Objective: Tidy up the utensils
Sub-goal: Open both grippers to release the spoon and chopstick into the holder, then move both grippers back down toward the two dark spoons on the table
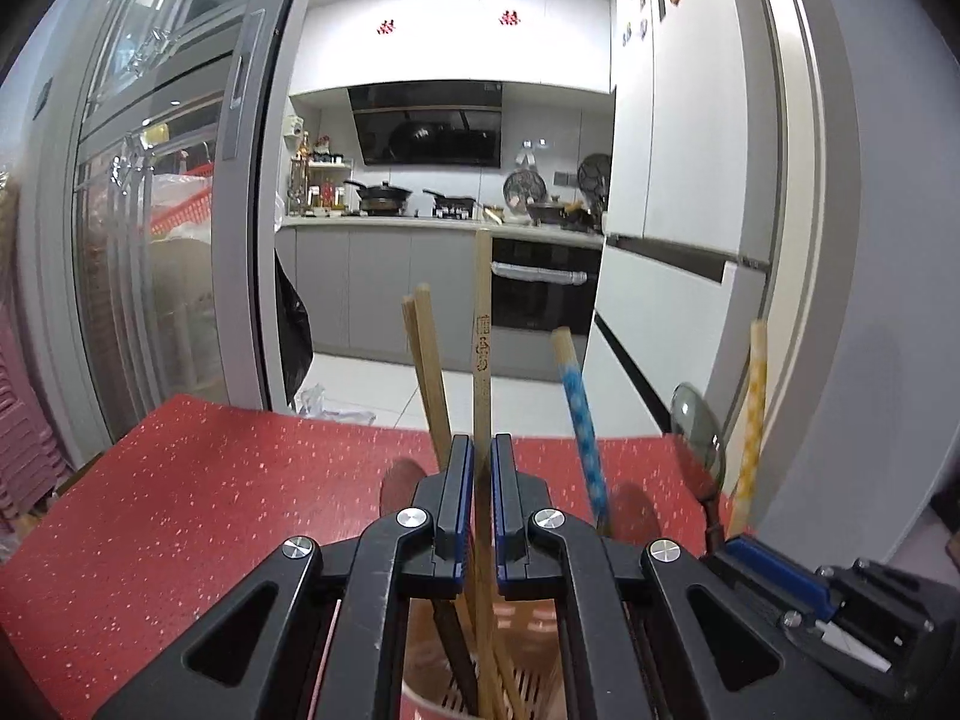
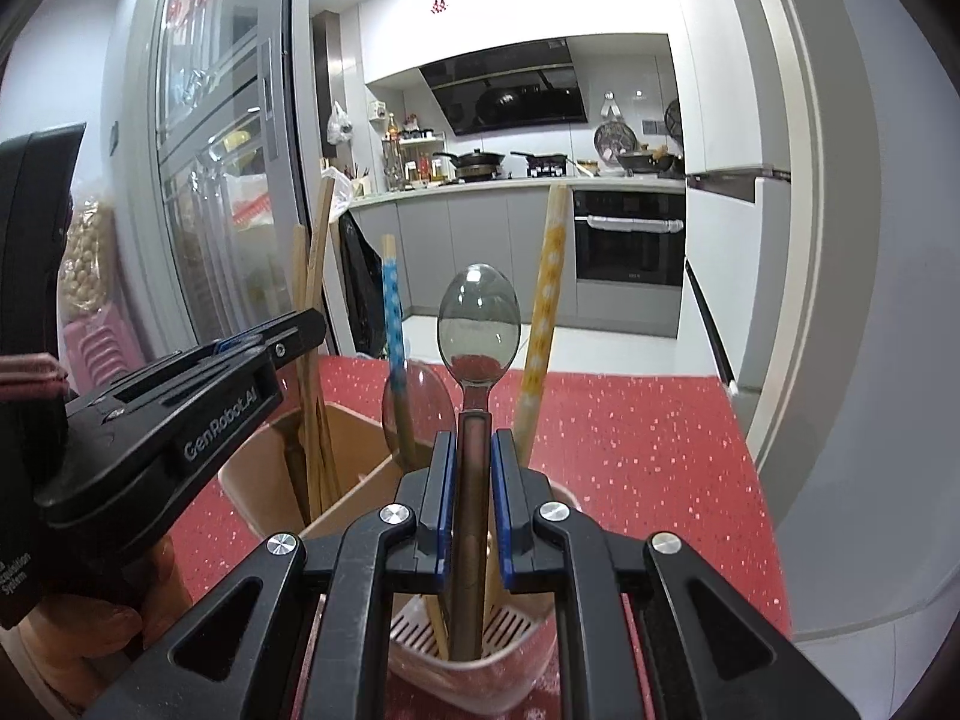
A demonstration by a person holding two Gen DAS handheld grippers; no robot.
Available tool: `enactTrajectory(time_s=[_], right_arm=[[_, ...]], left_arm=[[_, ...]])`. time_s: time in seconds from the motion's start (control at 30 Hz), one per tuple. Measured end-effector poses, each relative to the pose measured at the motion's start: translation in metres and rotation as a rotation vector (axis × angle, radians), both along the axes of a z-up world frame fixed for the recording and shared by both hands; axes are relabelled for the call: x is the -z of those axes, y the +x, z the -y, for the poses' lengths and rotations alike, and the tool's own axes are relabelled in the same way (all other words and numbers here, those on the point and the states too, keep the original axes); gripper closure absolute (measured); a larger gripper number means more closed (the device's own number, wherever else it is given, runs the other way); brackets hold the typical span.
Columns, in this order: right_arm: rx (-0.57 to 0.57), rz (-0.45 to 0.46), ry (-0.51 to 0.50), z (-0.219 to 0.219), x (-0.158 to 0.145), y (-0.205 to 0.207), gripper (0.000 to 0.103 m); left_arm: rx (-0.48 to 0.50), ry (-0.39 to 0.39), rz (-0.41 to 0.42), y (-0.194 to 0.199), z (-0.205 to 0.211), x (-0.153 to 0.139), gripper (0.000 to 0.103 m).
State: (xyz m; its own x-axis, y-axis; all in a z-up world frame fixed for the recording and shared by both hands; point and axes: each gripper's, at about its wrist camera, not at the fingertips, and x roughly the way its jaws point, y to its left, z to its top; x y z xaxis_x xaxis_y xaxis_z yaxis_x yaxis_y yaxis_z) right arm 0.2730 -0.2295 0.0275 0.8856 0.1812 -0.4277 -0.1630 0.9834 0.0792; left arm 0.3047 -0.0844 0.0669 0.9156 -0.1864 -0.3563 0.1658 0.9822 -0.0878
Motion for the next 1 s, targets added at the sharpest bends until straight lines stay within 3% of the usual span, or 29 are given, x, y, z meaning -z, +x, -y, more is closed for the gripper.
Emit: enactTrajectory(time_s=[0.4,0.57,0.7,0.83,1.0], right_arm=[[-0.022,-0.088,0.042,0.008,0.005,0.002,0.089],[-0.023,-0.092,0.084,0.013,0.001,-0.002,0.065],[-0.027,-0.079,0.108,0.016,-0.008,-0.01,0.063],[-0.033,-0.065,0.128,0.018,-0.017,-0.02,0.054],[-0.041,-0.063,0.137,0.018,-0.021,-0.032,0.053]], left_arm=[[0.012,0.025,-0.079,-0.008,-0.007,0.008,0.072],[0.022,0.009,-0.099,-0.012,-0.01,0.005,0.072],[0.024,0.0,-0.105,-0.015,-0.013,0.002,0.072],[0.035,-0.017,-0.121,-0.013,-0.017,0.0,0.072],[0.04,-0.025,-0.158,-0.006,-0.02,0.001,0.072]])
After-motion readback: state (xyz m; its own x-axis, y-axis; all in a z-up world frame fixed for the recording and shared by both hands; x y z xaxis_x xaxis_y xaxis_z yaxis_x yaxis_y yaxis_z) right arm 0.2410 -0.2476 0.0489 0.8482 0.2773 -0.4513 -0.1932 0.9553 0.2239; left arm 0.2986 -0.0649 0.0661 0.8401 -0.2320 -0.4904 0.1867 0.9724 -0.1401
